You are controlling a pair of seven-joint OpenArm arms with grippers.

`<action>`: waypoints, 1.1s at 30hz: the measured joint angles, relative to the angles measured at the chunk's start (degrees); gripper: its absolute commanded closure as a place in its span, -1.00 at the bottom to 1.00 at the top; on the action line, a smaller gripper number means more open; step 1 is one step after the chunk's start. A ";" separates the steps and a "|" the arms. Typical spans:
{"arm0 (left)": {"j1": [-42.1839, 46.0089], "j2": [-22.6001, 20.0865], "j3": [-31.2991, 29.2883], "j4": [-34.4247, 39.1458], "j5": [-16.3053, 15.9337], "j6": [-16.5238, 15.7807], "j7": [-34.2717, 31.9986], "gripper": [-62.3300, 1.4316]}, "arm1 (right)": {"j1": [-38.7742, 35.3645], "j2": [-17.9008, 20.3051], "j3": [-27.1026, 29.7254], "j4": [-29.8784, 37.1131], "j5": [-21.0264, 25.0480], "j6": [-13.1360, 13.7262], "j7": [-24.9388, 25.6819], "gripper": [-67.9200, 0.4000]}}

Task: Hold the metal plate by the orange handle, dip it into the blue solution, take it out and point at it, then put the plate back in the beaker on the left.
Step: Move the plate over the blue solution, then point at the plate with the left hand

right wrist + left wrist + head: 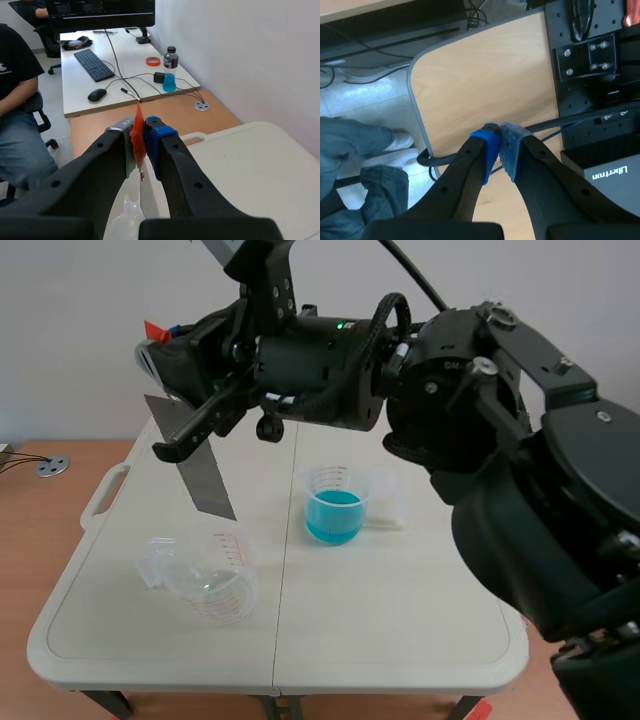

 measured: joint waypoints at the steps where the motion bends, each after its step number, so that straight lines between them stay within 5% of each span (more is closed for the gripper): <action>1: 0.00 0.00 0.00 0.42 0.00 0.00 0.00 0.87 | 0.02 0.50 0.50 0.28 0.28 0.00 0.00 0.94; 16: 0.02 -0.24 -9.53 15.39 0.02 0.04 0.17 0.87 | 0.70 11.85 3.98 2.27 9.62 -0.04 0.63 0.94; 26: -0.09 -4.28 -9.77 23.96 0.04 0.02 0.02 0.87 | 6.34 21.42 3.98 2.27 17.29 -0.92 2.80 0.94; 33: -5.90 -4.13 -9.66 24.37 0.04 -0.02 0.42 0.87 | 9.53 24.68 3.98 2.27 21.84 -0.92 2.97 0.95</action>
